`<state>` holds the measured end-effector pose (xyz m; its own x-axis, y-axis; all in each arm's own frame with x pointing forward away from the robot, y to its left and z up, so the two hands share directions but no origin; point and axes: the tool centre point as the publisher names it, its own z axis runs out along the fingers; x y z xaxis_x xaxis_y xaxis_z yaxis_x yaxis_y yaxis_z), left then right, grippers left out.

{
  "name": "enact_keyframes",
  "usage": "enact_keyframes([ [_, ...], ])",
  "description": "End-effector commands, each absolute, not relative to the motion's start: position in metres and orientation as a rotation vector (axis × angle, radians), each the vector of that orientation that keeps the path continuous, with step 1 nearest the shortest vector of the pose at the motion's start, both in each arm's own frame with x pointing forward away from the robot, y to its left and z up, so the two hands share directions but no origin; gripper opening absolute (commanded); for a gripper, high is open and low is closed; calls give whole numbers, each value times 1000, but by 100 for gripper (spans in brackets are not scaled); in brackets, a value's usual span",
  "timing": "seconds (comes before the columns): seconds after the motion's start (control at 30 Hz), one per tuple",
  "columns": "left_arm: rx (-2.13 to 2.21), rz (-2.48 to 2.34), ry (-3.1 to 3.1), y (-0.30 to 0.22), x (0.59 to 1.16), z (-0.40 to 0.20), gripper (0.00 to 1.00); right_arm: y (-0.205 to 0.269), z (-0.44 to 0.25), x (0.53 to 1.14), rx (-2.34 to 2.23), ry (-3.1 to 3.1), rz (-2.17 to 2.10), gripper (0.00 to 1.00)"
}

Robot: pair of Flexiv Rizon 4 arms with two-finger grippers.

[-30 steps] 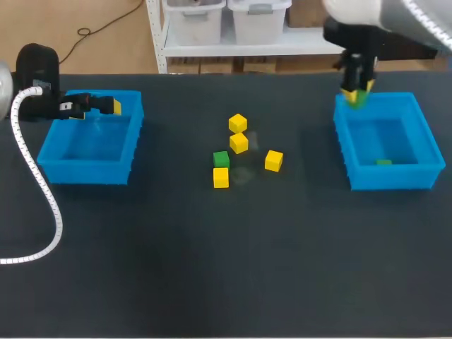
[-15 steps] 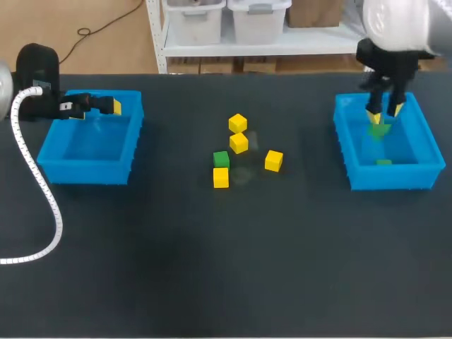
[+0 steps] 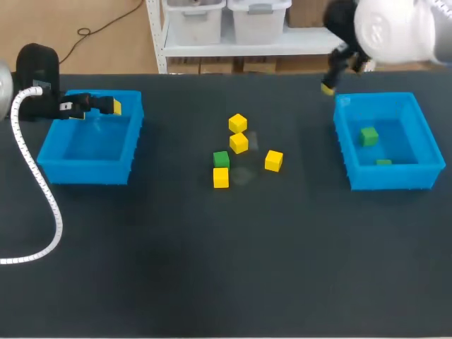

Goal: Put the green cubes in the right bin and the yellow cubes in the left bin.

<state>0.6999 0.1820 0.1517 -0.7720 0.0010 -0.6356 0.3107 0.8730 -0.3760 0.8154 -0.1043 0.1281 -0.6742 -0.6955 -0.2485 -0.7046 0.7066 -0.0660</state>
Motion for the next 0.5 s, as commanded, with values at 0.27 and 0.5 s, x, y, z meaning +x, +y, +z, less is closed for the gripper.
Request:
enact_keyframes([
  [0.27, 229, -634, 2376, 184, 700, 150, 100, 7, 142, 824, -1746, 2316, 51, 100],
  [0.5, 229, -634, 2376, 184, 700, 150, 100, 43, 140, 812, -2104, 2129, -12, 100],
])
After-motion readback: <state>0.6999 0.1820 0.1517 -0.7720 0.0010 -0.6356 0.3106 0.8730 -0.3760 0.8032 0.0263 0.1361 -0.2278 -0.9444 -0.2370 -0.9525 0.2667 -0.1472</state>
